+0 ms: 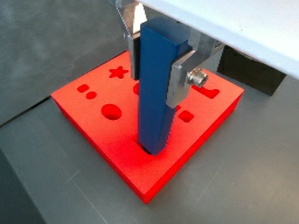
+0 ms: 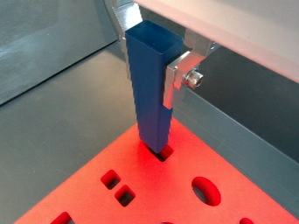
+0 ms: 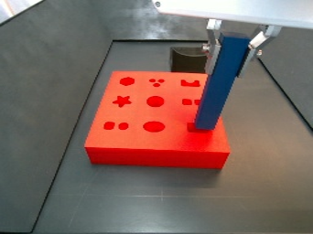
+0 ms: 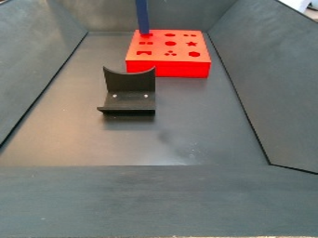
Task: Pick up the rectangle object. Move up. Move to above the board. Insert the rectangle object.
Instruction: Insert the rectangle object.
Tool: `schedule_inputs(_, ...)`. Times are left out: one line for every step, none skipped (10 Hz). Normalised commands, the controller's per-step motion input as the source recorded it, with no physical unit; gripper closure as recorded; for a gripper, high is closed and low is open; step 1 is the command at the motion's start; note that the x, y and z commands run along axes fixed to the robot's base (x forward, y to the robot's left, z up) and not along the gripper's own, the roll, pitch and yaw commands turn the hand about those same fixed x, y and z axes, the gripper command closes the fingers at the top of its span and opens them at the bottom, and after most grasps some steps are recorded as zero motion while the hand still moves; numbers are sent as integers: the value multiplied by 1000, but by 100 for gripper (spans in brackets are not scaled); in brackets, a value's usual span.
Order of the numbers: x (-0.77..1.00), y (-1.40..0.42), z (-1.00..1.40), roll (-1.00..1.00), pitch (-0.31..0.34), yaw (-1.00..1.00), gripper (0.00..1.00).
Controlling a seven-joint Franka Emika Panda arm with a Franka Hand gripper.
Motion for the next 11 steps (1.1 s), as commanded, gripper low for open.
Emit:
schedule_inputs(0, -37, 0, 0, -13, 46, 100)
schedule_inputs(0, -17, 0, 0, -4, 51, 100)
schedule_inputs(0, -29, -17, 0, -10, 57, 100)
schedule_inputs(0, -40, -40, 0, -13, 63, 100)
schedule_inputs(0, -34, -63, 0, -23, 66, 100)
schedule_inputs(0, -26, -89, 0, -34, 60, 100)
schedule_inputs(0, -29, -91, 0, -36, 60, 100)
schedule_inputs(0, -34, -86, 0, -29, 60, 100)
schedule_inputs(0, -29, -80, 0, -26, 54, 100)
schedule_inputs(0, -26, -74, 0, -33, 51, 100)
schedule_inputs(0, -11, -63, 0, -34, 43, 100)
